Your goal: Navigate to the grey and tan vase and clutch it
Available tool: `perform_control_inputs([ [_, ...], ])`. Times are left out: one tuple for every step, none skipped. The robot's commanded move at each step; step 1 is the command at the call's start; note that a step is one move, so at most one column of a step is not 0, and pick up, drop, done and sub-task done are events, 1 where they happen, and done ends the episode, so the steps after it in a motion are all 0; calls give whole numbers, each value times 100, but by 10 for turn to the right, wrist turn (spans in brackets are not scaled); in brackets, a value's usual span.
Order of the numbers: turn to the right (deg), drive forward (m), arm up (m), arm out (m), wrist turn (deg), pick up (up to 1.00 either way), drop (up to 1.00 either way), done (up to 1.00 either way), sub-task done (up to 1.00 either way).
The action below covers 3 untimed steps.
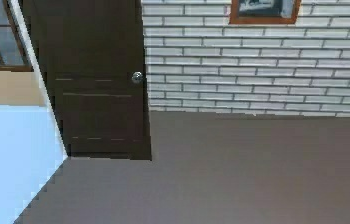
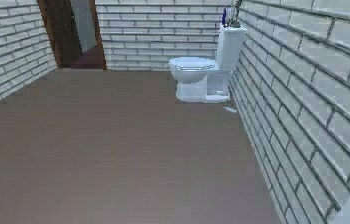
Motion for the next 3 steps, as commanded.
perform_control_inputs([
  [450,0,0,0,0,0,0,0,0],
  [90,0,0,0,0,0,0,0,0],
  [0,25,0,0,0,0,0,0,0],
])
